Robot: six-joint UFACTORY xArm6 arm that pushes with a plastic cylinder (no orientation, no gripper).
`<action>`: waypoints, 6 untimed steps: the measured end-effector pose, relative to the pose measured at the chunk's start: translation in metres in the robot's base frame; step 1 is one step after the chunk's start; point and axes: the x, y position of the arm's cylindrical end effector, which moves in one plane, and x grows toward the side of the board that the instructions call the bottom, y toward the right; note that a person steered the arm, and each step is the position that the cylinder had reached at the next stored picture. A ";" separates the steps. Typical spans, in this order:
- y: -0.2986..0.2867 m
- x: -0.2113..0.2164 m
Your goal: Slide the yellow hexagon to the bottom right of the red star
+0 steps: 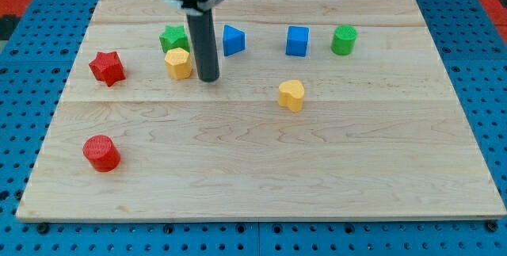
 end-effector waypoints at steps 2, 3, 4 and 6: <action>-0.043 -0.015; -0.061 0.030; -0.070 0.076; -0.023 0.037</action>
